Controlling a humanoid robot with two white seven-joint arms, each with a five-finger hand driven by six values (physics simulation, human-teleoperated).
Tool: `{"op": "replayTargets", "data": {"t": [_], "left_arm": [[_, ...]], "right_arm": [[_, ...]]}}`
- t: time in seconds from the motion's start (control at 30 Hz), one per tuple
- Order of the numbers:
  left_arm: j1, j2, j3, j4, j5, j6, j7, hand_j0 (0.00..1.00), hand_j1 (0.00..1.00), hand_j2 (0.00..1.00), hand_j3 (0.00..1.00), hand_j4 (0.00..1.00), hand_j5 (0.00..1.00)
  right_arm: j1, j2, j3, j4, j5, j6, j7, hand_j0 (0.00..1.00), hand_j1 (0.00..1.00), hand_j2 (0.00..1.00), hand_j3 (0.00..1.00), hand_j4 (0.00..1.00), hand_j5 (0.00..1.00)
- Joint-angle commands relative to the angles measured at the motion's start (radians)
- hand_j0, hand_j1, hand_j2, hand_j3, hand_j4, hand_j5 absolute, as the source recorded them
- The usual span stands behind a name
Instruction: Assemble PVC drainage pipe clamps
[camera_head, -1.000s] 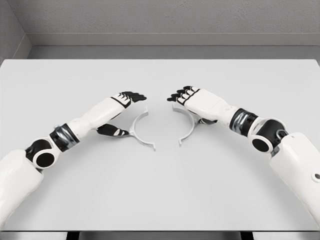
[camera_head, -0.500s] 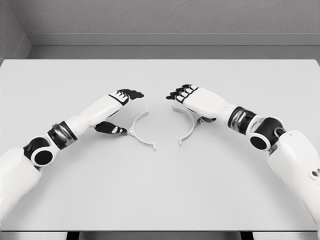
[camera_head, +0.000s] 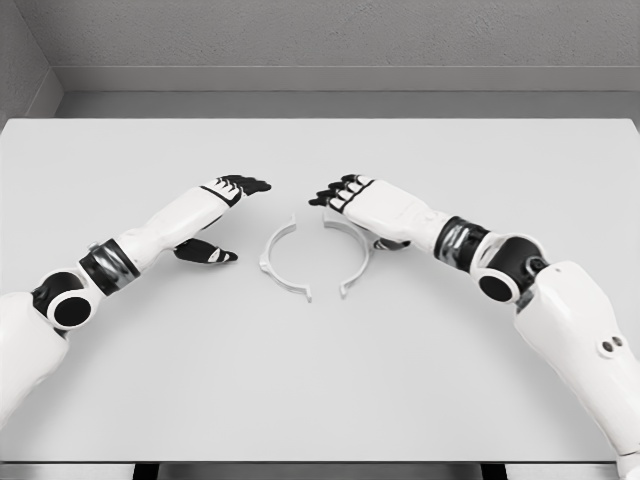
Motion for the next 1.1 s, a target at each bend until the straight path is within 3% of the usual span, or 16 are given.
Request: {"op": "replayTargets", "data": {"t": [0.0,0.33,0.43,0.53,0.67,0.73,0.77,1.07], "left_arm": [[0.0,-0.001,0.0,0.0,0.005,0.0,0.001,1.0,1.0,1.0,1.0,1.0,1.0],[0.0,-0.001,-0.006,0.001,0.005,0.0,-0.001,1.0,1.0,1.0,1.0,1.0,1.0],[-0.009,-0.01,-0.006,0.004,0.004,0.0,0.001,1.0,1.0,1.0,1.0,1.0,1.0],[-0.015,-0.034,-0.014,0.011,-0.006,0.0,-0.001,1.0,1.0,1.0,1.0,1.0,1.0],[-0.017,-0.047,-0.034,0.011,-0.006,0.0,-0.001,1.0,1.0,1.0,1.0,1.0,1.0],[-0.017,-0.047,-0.034,0.011,-0.006,0.0,-0.001,1.0,1.0,1.0,1.0,1.0,1.0],[-0.017,-0.048,-0.032,0.009,-0.006,0.0,-0.001,1.0,1.0,1.0,1.0,1.0,1.0],[-0.017,-0.048,-0.032,0.009,-0.006,0.0,-0.001,1.0,1.0,1.0,1.0,1.0,1.0]], "right_arm": [[0.0,0.006,0.003,-0.018,-0.005,0.009,0.008,1.0,1.0,1.0,1.0,1.0,1.0],[0.0,-0.025,-0.002,-0.027,-0.008,0.032,0.009,1.0,1.0,1.0,1.0,1.0,1.0],[0.005,-0.129,-0.199,-0.047,-0.054,0.021,0.008,1.0,1.0,1.0,1.0,1.0,1.0],[0.048,-0.319,-0.224,-0.167,-0.213,-0.002,0.003,1.0,1.0,1.0,1.0,1.0,1.0],[0.235,-0.326,-0.492,-0.165,-0.221,-0.21,0.011,1.0,1.0,1.0,1.0,1.0,1.0],[0.235,-0.326,-0.492,-0.165,-0.221,-0.21,0.011,1.0,1.0,1.0,1.0,1.0,1.0],[0.3,-0.32,-0.584,-0.161,-0.221,-0.21,0.017,1.0,1.0,1.0,1.0,1.0,1.0],[0.301,-0.319,-0.584,-0.16,-0.221,-0.21,0.017,1.0,1.0,1.0,1.0,1.0,1.0]]}}
